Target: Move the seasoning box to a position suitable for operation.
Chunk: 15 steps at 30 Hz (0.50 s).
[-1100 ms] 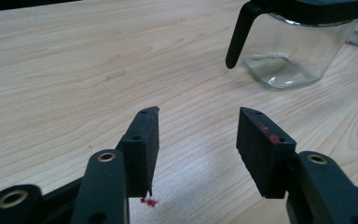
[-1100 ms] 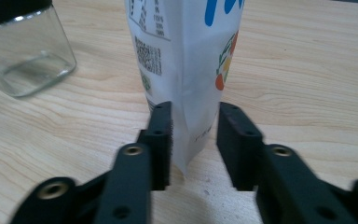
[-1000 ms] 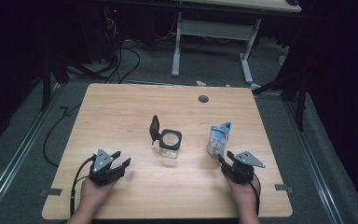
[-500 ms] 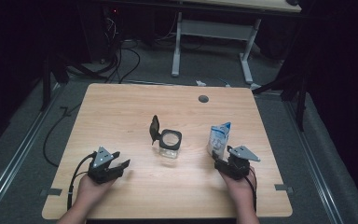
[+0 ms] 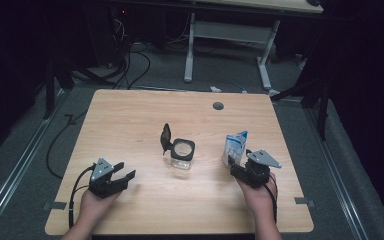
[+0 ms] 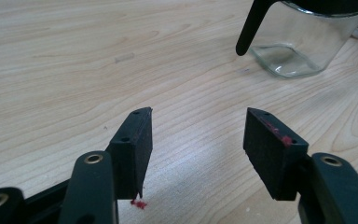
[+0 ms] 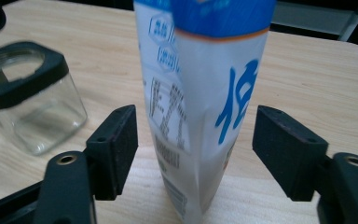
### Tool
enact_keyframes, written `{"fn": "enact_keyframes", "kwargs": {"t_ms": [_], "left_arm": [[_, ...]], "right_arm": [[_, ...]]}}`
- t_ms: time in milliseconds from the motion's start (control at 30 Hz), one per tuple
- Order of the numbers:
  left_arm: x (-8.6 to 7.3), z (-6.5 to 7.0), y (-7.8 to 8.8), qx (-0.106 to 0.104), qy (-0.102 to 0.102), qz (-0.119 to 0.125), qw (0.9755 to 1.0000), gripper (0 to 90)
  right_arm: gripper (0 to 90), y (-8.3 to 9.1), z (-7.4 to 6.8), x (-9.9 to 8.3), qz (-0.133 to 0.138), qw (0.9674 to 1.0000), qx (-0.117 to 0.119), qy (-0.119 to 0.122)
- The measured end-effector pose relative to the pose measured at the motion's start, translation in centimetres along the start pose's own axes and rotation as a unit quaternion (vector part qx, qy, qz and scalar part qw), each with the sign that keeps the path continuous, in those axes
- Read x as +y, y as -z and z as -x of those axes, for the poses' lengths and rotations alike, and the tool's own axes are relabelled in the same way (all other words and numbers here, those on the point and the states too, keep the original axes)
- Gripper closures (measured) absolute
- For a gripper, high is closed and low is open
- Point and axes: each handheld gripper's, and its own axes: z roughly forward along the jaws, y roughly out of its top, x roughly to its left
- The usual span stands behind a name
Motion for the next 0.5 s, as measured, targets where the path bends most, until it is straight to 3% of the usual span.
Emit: {"fn": "enact_keyframes", "kwargs": {"t_ms": [167, 433, 500], "left_arm": [[0.0, 0.0, -0.3, -0.002, -0.002, -0.001, 1.0, 42.5], [-0.1, -0.4, -0.7, 0.002, -0.003, -0.003, 1.0, 42.2], [-0.1, -0.4, -0.4, 0.002, -0.001, 0.001, 1.0, 42.2]], "right_arm": [[44.9, 0.0, -0.1, 0.6, 0.005, 0.9999, -0.01, 0.012], [51.4, -0.9, -0.1, 0.5, -0.006, 0.9997, -0.006, 0.024], [57.0, -1.0, -0.1, 0.5, -0.005, 0.9995, 0.0, 0.03]]}}
